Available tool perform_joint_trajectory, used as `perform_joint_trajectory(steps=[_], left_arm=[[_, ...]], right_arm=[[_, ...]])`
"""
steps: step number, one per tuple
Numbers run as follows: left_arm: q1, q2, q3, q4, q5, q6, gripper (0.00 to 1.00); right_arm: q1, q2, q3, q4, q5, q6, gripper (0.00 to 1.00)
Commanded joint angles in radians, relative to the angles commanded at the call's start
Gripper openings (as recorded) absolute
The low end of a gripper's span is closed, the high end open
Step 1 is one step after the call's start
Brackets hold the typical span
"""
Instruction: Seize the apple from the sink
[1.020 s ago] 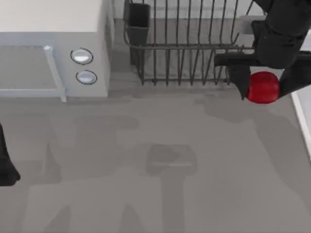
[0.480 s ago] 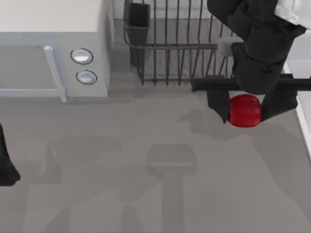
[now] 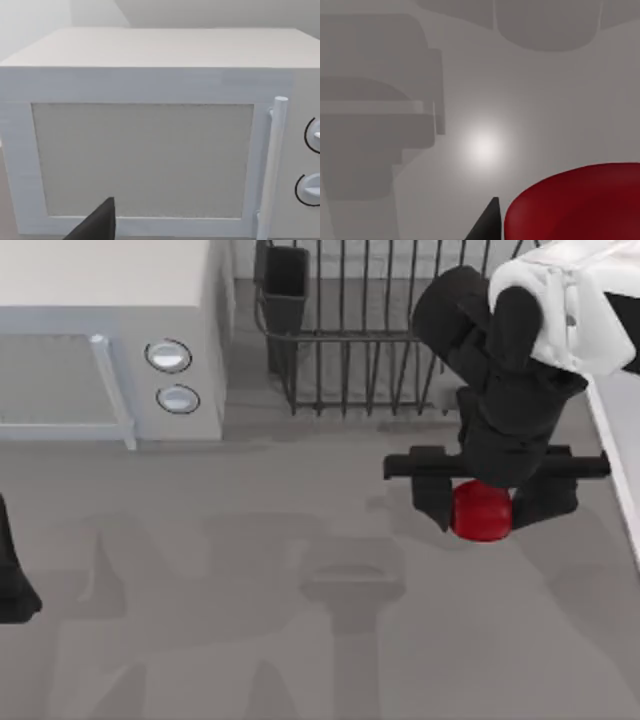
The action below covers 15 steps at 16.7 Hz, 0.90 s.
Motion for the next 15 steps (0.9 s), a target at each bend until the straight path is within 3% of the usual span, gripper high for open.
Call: perform_joint_trajectory(steps=[4,8,15], left_arm=[[0.0,0.0,0.0,0.0,0.0,0.0,1.0],[0.0,0.0,0.0,0.0,0.0,0.0,1.0],[0.0,0.0,0.0,0.0,0.0,0.0,1.0]], right_arm=[[0.003,0.021,-0.126,0.138,0.001,0.002,0.0],[0.003,0.022,-0.134,0.146,0.001,0.002,0.0],[0.003,0.022,-0.134,0.146,0.001,0.002,0.53]])
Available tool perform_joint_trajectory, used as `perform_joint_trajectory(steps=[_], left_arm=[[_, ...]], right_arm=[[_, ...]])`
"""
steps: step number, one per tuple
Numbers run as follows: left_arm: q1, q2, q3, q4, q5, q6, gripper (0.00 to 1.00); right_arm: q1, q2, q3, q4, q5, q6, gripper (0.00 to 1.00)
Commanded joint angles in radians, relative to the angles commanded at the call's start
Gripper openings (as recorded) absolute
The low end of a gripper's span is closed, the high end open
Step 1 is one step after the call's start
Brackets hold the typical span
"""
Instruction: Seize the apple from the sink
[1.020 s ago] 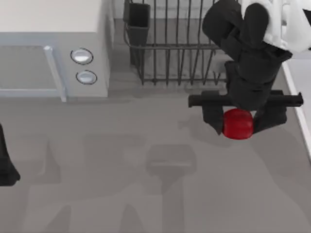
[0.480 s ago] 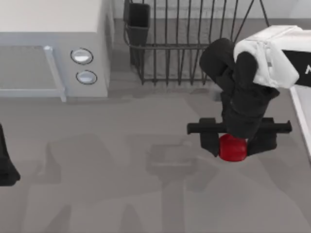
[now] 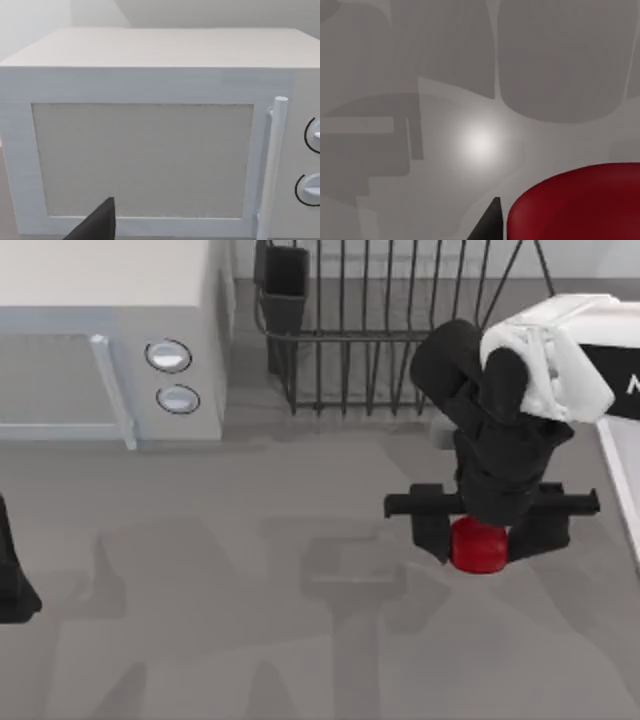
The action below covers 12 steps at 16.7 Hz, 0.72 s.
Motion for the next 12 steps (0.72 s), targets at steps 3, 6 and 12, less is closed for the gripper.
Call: perform_joint_trajectory(steps=[3,6,12], left_arm=[[0.0,0.0,0.0,0.0,0.0,0.0,1.0],[0.0,0.0,0.0,0.0,0.0,0.0,1.0],[0.0,0.0,0.0,0.0,0.0,0.0,1.0]], right_arm=[[0.0,0.0,0.0,0.0,0.0,0.0,0.75],[0.0,0.0,0.0,0.0,0.0,0.0,0.98],[0.0,0.0,0.0,0.0,0.0,0.0,1.0]])
